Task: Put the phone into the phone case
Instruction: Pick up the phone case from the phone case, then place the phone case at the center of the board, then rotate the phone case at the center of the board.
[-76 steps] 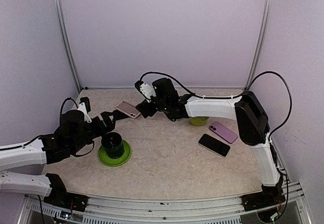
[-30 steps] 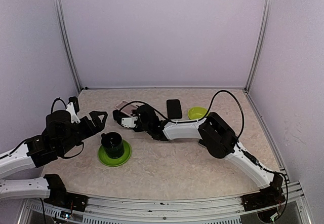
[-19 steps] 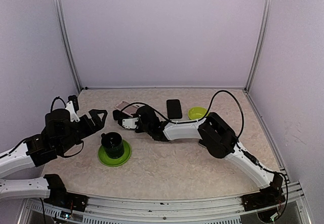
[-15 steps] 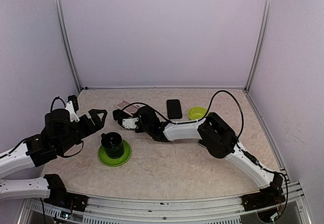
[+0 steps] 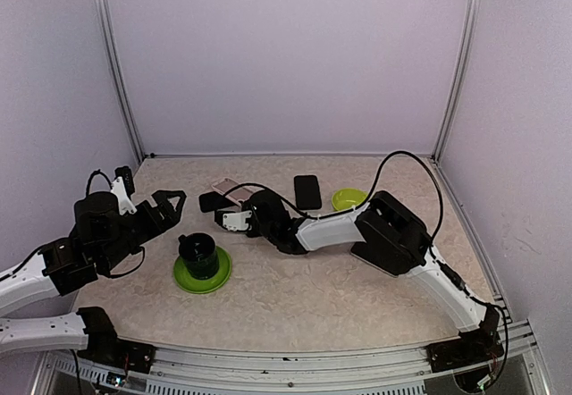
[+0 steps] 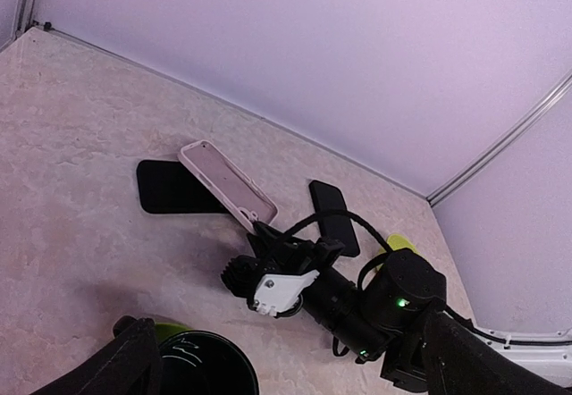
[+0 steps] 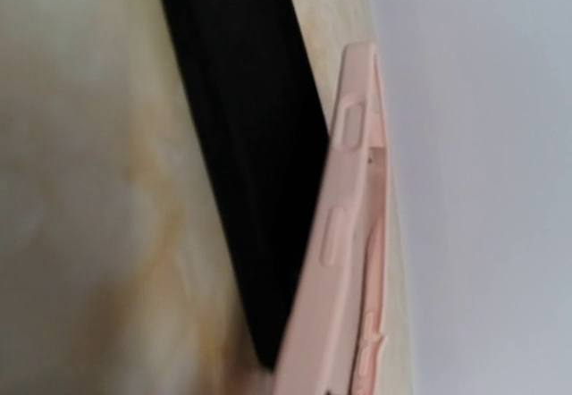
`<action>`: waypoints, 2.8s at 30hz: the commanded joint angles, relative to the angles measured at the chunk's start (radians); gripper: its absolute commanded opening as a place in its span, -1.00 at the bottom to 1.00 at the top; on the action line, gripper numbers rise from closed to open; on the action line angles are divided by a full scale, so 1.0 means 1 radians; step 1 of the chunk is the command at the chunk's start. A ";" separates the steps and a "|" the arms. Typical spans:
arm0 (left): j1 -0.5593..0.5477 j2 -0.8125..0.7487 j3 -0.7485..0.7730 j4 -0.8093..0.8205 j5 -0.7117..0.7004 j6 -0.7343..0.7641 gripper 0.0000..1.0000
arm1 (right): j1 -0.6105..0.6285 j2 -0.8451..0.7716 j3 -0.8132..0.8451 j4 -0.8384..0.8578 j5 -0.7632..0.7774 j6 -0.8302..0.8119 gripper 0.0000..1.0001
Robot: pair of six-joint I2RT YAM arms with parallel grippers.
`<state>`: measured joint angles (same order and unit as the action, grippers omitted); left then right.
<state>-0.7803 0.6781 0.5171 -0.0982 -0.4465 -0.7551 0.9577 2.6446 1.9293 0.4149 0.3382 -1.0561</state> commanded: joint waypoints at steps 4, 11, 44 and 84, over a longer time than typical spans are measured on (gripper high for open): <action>0.006 -0.005 0.006 0.006 -0.022 0.004 0.98 | 0.054 -0.271 -0.272 0.151 0.067 -0.030 -0.92; 0.007 0.020 -0.002 0.039 -0.003 0.004 0.98 | 0.120 -0.475 -0.573 0.221 0.165 -0.006 -0.95; 0.012 0.138 -0.035 0.211 0.073 0.008 0.98 | 0.365 -0.921 -1.229 -0.191 0.395 0.665 -0.95; 0.012 0.207 -0.028 0.267 0.102 0.024 0.98 | 0.085 -1.185 -1.078 -0.773 -0.094 1.052 0.71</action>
<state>-0.7738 0.8791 0.4816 0.1345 -0.3611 -0.7506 1.1240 1.5127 0.8391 -0.2485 0.3950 -0.0593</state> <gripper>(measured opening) 0.989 0.849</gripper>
